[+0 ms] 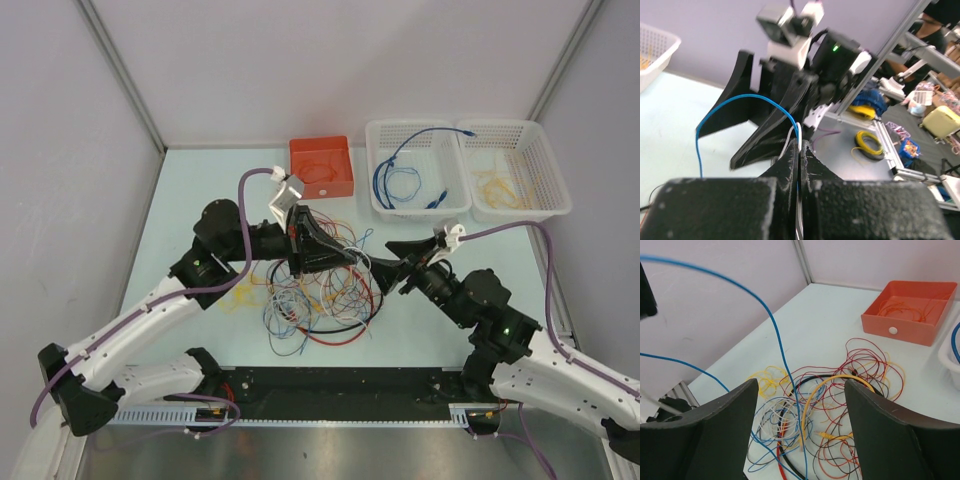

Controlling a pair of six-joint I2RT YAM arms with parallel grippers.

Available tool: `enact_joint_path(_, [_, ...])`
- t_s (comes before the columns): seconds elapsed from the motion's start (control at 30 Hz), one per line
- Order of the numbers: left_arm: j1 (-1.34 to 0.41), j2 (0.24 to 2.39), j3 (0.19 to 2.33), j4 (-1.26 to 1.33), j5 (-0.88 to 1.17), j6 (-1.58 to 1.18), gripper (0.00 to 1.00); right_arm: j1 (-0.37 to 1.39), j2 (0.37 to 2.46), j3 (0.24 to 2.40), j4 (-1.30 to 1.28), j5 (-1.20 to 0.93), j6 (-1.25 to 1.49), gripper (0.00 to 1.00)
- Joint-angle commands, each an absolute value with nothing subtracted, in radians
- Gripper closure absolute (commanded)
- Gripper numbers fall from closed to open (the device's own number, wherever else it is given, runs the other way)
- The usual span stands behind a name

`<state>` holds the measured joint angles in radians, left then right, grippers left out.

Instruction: Untangle the cables

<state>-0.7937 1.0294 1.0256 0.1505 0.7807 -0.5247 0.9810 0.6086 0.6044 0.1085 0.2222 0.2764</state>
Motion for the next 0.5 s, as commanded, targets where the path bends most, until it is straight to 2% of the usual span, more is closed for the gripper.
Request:
enact_joint_path(0.0, [-0.799,1.042,1.1,0.299,0.819,-0.621,1.0,0.997,0.601,0.585,0.241,0.241,0.221,0.26])
enact_joint_path(0.47, [-0.838,1.077,1.059,0.41,0.827,-0.732,1.0,1.003,0.706,0.572,0.664,0.304,0.147,0.27])
